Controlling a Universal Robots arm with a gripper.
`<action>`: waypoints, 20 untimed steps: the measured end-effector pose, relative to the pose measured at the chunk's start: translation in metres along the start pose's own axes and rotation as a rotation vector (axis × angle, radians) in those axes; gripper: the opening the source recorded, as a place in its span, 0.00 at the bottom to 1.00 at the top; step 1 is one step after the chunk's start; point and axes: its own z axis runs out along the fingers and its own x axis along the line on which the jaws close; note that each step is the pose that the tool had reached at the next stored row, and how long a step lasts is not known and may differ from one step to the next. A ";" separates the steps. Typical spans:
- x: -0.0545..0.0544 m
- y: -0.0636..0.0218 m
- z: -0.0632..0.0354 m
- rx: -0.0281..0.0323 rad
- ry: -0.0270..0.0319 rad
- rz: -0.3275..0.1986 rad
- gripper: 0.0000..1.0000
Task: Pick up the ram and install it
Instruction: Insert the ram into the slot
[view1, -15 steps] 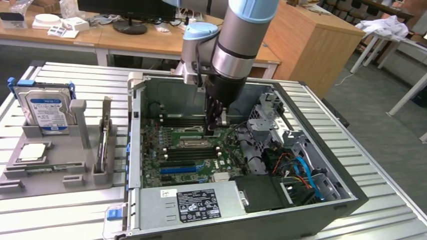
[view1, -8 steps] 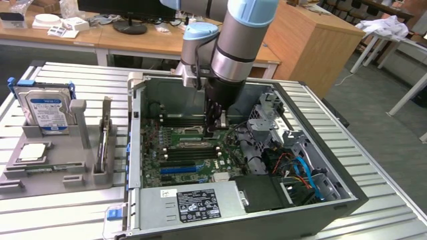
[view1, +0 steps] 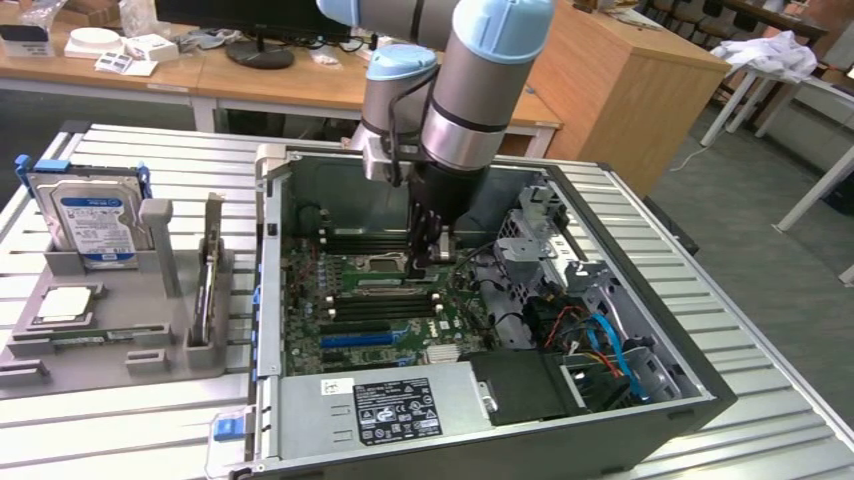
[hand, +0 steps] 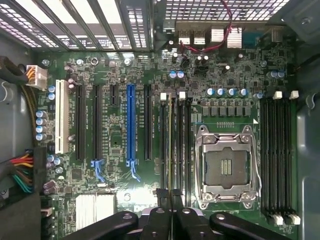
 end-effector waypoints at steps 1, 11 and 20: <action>0.000 0.0000 0.0009 0.0000 0.0000 0.000 0.12; 0.000 -0.0003 0.0092 0.0001 0.0000 0.000 0.12; 0.000 -0.0005 0.0145 0.0000 0.0000 0.000 0.12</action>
